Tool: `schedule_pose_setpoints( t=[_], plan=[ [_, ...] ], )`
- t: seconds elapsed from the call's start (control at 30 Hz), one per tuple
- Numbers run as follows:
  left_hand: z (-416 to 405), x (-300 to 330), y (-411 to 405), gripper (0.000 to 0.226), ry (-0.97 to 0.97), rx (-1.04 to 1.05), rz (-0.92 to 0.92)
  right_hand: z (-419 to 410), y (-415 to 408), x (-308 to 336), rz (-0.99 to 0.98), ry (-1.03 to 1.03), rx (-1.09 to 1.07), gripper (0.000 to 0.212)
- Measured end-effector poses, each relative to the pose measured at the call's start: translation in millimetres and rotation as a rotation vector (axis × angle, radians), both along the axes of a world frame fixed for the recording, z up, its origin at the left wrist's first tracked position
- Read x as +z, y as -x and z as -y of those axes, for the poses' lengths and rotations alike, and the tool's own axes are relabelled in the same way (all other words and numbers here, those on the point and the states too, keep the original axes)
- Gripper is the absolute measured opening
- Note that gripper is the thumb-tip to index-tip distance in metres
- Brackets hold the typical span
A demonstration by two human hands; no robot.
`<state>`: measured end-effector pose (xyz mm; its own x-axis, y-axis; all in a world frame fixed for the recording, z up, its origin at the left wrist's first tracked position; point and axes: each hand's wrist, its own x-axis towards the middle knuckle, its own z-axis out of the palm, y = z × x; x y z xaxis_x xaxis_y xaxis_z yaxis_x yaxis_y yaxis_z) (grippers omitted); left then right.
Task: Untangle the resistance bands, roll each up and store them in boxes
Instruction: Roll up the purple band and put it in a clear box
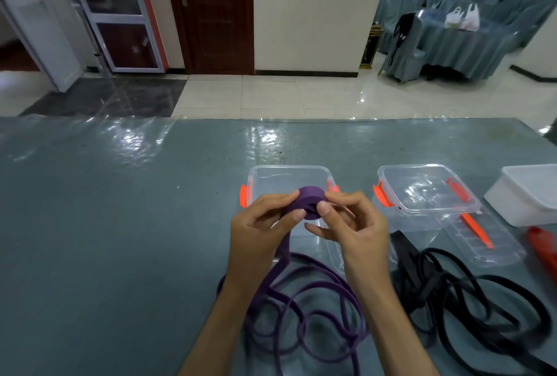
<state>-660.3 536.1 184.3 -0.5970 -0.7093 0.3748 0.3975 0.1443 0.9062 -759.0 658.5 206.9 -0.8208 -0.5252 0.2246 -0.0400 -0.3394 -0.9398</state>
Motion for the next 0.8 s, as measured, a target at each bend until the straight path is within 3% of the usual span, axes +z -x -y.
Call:
schedule_pose_setpoints(
  t=[0.13,0.27,0.43,0.63,0.8],
  plan=[
    [0,2,-2,0.023,-0.061,0.048,0.000,1,3,0,-0.026,-0.072,0.020,0.024],
    [-2,0,1,0.021,-0.072,0.097,0.011,4,3,3,-0.061,-0.047,-0.008,0.019],
    [-2,2,-1,0.029,-0.200,0.000,-0.019,10,-4,-4,0.011,0.008,-0.037,0.013],
    [2,5,-8,0.028,-0.182,-0.055,0.011,3,11,6,0.015,-0.096,0.095,0.013],
    [-2,5,-3,0.028,-0.227,-0.029,0.036,9,7,8,-0.052,-0.096,0.048,0.015]
  ],
)
